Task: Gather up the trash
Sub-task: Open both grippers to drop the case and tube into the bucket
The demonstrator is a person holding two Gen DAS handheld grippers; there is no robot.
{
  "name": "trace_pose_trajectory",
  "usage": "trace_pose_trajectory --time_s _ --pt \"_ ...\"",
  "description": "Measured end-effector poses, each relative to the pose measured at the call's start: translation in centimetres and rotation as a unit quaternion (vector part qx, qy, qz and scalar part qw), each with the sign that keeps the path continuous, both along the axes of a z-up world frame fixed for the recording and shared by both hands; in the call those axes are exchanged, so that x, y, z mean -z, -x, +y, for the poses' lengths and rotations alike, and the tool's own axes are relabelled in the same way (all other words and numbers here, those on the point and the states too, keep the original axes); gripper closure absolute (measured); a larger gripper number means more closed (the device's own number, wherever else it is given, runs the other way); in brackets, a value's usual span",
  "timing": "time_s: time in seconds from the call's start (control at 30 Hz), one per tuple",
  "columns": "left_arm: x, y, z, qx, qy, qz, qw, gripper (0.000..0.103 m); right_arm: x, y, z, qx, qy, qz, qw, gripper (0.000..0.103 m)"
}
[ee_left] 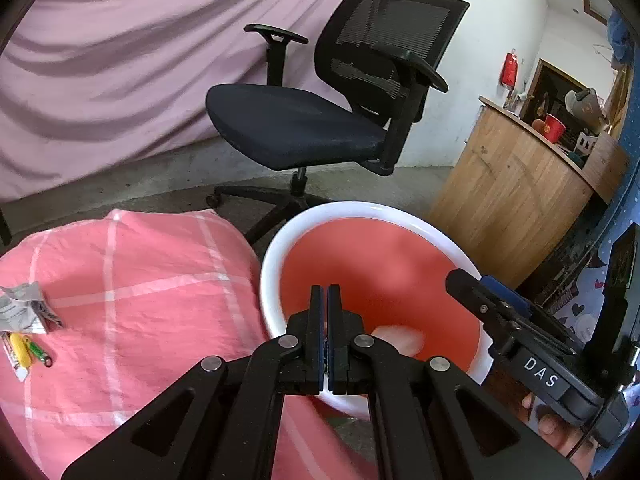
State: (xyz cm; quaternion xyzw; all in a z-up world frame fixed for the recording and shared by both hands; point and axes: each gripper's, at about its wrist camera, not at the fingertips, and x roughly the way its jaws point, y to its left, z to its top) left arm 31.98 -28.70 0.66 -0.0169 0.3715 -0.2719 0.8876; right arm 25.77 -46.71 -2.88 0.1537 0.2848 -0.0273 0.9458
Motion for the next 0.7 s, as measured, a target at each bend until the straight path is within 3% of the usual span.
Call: trace_pose_trajectory --time_s 0.37,0.43,0.57,0.7 --pt "-1.2 0.9 3.3 -0.036 -0.005 -0.028 0.9989 0.103 -1.0 0.1 1.3 -0.011 0.013 -0.018 1.000 0.036" --pt "-1.6 1.2 3.9 -0.046 -0.006 -0.037 0.9982 0.101 -1.3 0.3 1.7 -0.013 0.015 -0.029 0.999 0.024" --pt "-2.4 2.1 5.9 -0.080 -0.008 -0.068 0.9945 0.067 -2.3 0.5 2.7 -0.017 0.024 -0.055 0.998 0.021" --pt "-3.3 3.0 8.2 -0.113 -0.005 -0.097 0.9888 0.062 -3.2 1.0 3.7 -0.019 0.031 -0.086 0.996 0.014"
